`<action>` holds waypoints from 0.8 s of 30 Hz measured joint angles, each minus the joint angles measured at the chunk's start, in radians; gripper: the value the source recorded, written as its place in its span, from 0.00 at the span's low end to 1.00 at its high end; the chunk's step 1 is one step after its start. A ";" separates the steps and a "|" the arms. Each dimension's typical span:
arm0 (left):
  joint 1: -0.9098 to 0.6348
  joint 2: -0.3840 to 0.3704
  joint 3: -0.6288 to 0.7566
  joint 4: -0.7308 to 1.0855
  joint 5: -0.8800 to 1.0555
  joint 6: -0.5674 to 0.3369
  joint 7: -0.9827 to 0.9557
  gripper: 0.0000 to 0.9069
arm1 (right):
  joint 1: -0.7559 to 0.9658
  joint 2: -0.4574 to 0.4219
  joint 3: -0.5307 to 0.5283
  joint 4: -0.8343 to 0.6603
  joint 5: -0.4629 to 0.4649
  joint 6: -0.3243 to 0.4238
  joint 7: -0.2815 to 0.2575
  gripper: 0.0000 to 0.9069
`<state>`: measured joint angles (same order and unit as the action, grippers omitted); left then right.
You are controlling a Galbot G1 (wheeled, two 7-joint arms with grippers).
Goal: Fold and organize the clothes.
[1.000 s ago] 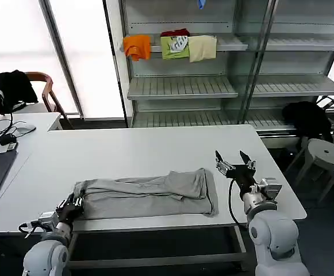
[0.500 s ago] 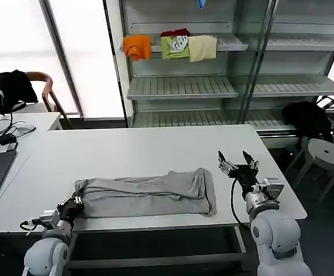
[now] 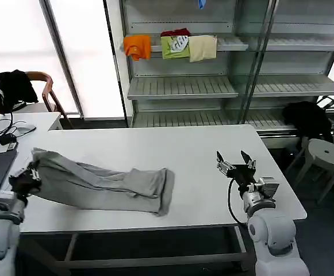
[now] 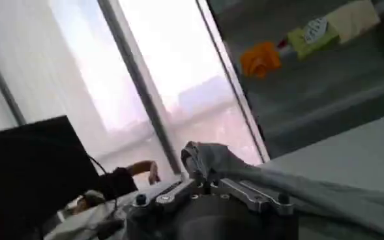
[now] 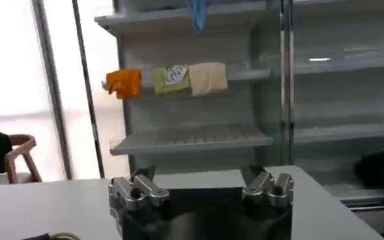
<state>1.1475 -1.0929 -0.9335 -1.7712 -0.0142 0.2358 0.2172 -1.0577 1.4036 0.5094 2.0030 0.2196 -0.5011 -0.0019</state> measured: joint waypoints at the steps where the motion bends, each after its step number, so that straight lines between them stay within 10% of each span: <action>1: -0.011 0.018 -0.013 0.008 0.012 -0.004 0.015 0.00 | 0.004 0.000 -0.007 -0.014 -0.010 0.009 -0.002 1.00; 11: -0.044 0.064 -0.047 -0.014 0.016 0.022 0.059 0.01 | 0.007 0.020 -0.036 -0.116 -0.088 0.073 -0.008 1.00; 24: -0.026 -0.119 0.181 -0.172 0.030 0.137 -0.004 0.01 | -0.026 0.026 -0.036 -0.145 -0.138 0.110 -0.012 1.00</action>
<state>1.1214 -1.2115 -0.7526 -1.9436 0.0155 0.3729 0.2136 -1.0840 1.4296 0.4736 1.8583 0.0820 -0.3908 -0.0137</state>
